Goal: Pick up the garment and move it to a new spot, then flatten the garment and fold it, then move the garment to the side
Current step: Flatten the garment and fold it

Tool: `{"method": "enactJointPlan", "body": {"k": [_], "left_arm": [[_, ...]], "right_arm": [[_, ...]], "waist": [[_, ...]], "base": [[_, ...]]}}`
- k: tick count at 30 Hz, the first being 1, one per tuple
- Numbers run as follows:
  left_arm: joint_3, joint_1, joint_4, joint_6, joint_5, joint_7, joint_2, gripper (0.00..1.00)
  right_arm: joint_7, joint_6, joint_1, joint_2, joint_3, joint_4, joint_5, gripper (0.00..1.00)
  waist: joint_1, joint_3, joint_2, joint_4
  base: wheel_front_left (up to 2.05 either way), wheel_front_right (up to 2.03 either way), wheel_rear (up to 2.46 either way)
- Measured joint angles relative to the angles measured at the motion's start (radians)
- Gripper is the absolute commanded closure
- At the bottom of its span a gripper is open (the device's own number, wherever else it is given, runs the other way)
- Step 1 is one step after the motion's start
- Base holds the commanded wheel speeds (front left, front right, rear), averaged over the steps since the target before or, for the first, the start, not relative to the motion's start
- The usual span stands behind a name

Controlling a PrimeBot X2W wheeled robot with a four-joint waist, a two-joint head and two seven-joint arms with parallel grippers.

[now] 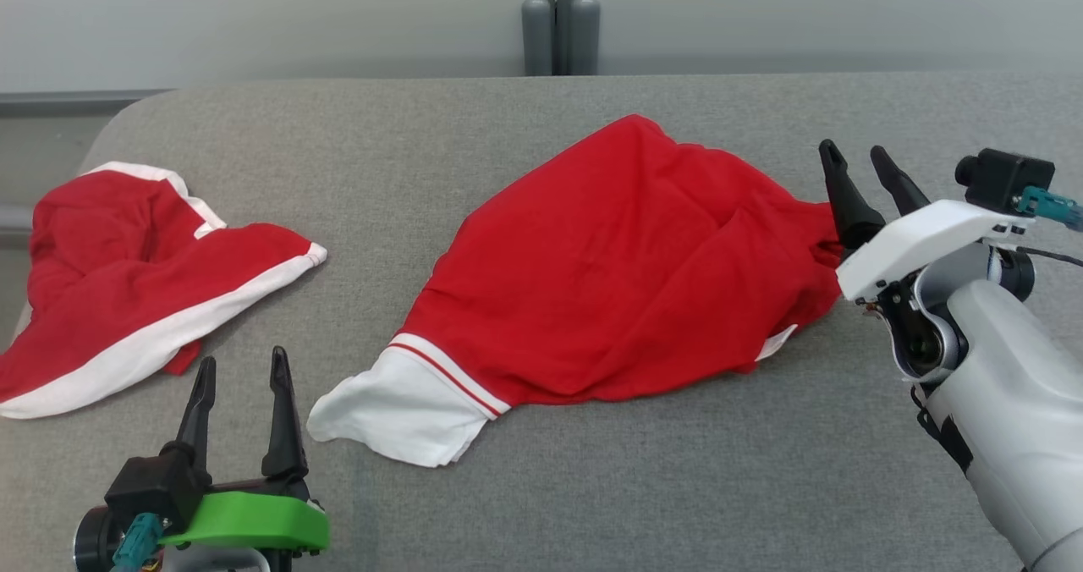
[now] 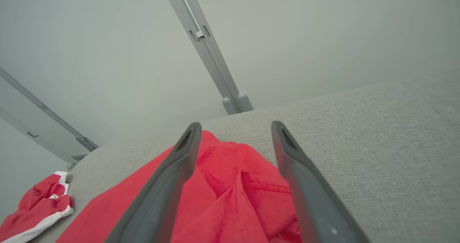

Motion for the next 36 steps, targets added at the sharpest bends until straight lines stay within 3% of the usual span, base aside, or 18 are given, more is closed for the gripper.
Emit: {"method": "enactJointPlan", "body": {"k": [9, 15, 21, 32, 36], "left_arm": [[0.015, 0.041, -0.021, 0.000, 0.002, 0.000, 0.000, 0.00], [0.012, 0.054, -0.024, 0.000, 0.001, 0.000, 0.000, 0.00], [0.008, 0.056, -0.021, 0.001, 0.000, 0.000, 0.000, 0.00], [-0.011, 0.048, 0.002, -0.006, 0.000, 0.000, -0.001, 0.00], [-0.012, 0.044, 0.008, -0.009, 0.000, 0.000, -0.002, 0.00]], "right_arm": [[-0.072, 0.000, 0.194, -0.007, -0.059, -0.115, -0.073, 0.00], [-0.076, 0.000, 0.377, 0.055, -0.167, -0.212, -0.151, 0.00], [-0.076, 0.000, 0.440, 0.097, -0.160, -0.236, -0.210, 0.00], [0.064, 0.000, 0.330, 0.094, -0.091, -0.038, -0.269, 0.00], [0.070, 0.000, 0.296, 0.098, -0.077, 0.020, -0.265, 0.00]], "waist": [[0.0000, -0.050, 0.0000, -0.058], [0.0000, -0.070, 0.0000, -0.069], [0.0000, -0.073, 0.0000, -0.071], [0.0000, -0.067, 0.0000, -0.037], [0.0000, -0.057, 0.0000, -0.012]], "base": [[0.00, 0.00, 0.00], [0.00, 0.00, 0.00], [0.00, 0.00, 0.00], [0.00, 0.00, 0.00], [0.00, 0.00, 0.00]]}}
